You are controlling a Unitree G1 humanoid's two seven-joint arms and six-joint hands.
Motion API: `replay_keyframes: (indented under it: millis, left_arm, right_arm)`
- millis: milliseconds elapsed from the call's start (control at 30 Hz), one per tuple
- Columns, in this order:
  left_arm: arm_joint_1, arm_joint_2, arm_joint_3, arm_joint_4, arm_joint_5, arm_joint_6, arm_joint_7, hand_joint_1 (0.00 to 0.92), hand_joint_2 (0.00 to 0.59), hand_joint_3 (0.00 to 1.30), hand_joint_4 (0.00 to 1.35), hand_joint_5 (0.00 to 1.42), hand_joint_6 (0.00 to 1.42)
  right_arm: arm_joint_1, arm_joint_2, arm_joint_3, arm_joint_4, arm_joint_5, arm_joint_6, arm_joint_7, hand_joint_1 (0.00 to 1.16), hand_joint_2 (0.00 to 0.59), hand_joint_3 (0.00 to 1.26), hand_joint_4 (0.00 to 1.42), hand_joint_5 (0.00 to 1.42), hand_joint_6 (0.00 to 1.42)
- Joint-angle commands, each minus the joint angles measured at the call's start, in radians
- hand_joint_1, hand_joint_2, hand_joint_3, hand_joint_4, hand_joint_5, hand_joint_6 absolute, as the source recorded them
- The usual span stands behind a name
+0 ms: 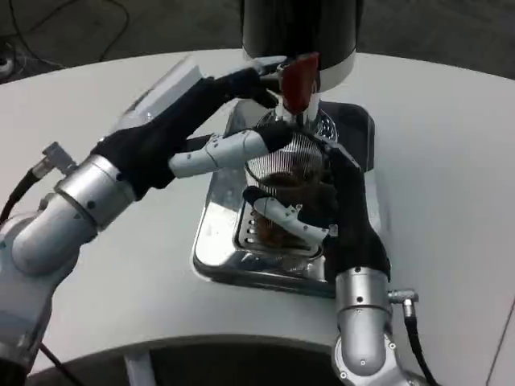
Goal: Grasp the cup under the faucet to collect the drink, then remove the cup.
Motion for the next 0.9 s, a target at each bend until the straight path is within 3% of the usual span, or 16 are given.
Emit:
replay_keyframes:
  millis: [33, 100, 267, 333, 900]
  left_arm:
    - [0.031, -0.022, 0.038, -0.007, -0.068, 0.05, -0.038, 0.0, 0.076, 0.21, 0.24, 0.27, 0.16]
    - [0.042, -0.038, 0.057, -0.013, -0.107, 0.07, -0.048, 0.0, 0.077, 0.21, 0.21, 0.26, 0.16]
    - [0.076, -0.07, 0.097, -0.045, -0.187, 0.109, -0.065, 0.0, 0.078, 0.19, 0.02, 0.19, 0.14]
    - [0.098, -0.076, 0.118, -0.076, -0.216, 0.127, -0.064, 0.0, 0.078, 0.18, 0.0, 0.17, 0.13]
    - [0.218, -0.06, 0.208, -0.274, -0.262, 0.177, -0.071, 0.0, 0.077, 0.18, 0.0, 0.15, 0.11]
  right_arm:
    - [-0.013, 0.024, 0.006, 0.014, -0.005, 0.005, -0.011, 0.94, 0.155, 0.49, 0.63, 0.73, 0.66]
    - [-0.013, 0.022, 0.01, 0.011, -0.009, 0.008, -0.016, 0.96, 0.15, 0.61, 0.72, 0.85, 0.81]
    - [-0.008, 0.018, 0.007, -0.005, -0.015, 0.014, -0.021, 0.98, 0.112, 0.71, 0.79, 0.96, 0.98]
    - [-0.004, 0.016, 0.006, -0.012, -0.015, 0.013, -0.018, 0.98, 0.097, 0.73, 0.81, 1.0, 1.01]
    - [0.083, 0.017, 0.04, -0.104, -0.024, 0.01, 0.023, 0.98, 0.085, 0.76, 0.83, 1.03, 1.08]
